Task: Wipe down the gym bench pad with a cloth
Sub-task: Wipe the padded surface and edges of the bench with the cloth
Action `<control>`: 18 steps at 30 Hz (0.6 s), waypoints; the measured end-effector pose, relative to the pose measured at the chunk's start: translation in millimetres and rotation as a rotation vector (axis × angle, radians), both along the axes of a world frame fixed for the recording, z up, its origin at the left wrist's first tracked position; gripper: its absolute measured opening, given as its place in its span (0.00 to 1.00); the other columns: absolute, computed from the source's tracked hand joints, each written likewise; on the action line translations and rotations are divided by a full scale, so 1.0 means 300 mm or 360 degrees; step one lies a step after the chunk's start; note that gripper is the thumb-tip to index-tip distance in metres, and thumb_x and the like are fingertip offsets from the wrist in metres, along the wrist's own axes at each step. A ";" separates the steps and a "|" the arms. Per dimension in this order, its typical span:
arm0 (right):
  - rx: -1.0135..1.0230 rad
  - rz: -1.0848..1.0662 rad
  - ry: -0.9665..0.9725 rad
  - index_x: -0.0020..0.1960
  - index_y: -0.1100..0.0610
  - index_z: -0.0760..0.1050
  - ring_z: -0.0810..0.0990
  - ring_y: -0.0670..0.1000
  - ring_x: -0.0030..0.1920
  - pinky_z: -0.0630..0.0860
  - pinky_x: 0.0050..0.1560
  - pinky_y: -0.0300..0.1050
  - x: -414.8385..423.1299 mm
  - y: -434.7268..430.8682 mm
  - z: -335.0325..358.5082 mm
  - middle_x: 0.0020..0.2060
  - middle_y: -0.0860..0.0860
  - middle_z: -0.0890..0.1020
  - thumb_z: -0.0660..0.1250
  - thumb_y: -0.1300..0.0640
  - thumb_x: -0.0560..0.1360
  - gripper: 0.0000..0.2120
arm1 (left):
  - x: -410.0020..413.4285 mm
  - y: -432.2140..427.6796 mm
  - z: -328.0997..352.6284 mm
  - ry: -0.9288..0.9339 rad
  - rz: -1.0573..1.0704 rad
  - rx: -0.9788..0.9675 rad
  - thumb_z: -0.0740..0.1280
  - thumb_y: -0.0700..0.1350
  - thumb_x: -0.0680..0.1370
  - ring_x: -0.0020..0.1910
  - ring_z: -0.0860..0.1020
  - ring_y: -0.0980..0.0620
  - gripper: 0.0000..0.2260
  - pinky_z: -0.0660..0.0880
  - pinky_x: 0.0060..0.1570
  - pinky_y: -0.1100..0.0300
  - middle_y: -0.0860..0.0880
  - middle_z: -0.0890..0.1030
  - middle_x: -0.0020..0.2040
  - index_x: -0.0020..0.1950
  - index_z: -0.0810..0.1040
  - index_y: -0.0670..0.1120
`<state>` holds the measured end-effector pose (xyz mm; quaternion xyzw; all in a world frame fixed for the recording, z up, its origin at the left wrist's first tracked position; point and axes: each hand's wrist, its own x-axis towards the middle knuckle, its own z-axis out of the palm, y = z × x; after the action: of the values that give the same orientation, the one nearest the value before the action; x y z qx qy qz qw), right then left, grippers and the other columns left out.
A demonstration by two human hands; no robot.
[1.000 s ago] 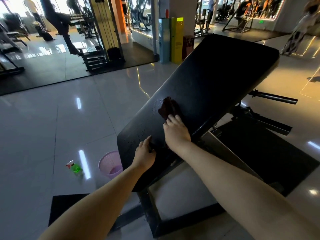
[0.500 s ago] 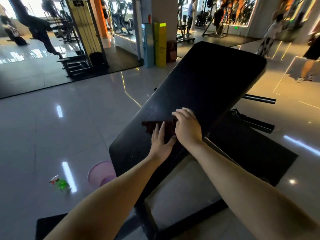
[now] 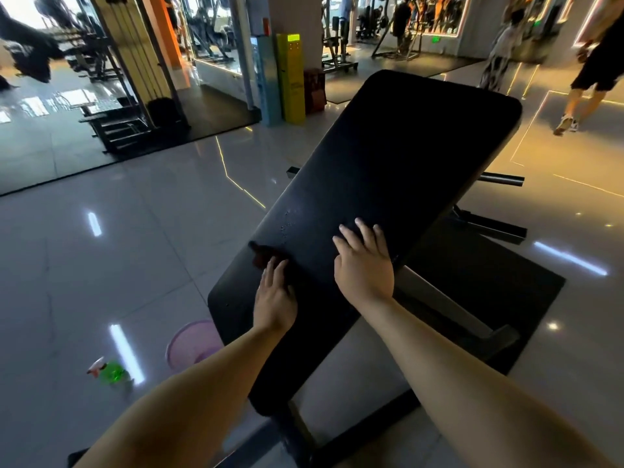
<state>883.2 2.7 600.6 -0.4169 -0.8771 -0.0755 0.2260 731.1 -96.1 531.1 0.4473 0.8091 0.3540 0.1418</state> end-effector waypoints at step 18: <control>-0.0242 -0.0017 0.0341 0.75 0.58 0.66 0.55 0.52 0.78 0.49 0.76 0.51 -0.039 0.008 0.033 0.75 0.54 0.66 0.58 0.59 0.78 0.25 | -0.016 0.121 0.059 0.0310 -0.0351 0.0247 0.58 0.40 0.80 0.82 0.51 0.50 0.29 0.51 0.81 0.49 0.49 0.57 0.83 0.82 0.57 0.50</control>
<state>871.4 5.0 610.5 -0.4432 -0.8489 0.0349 0.2858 726.2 -59.8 548.9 0.5751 0.7352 0.3526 0.0658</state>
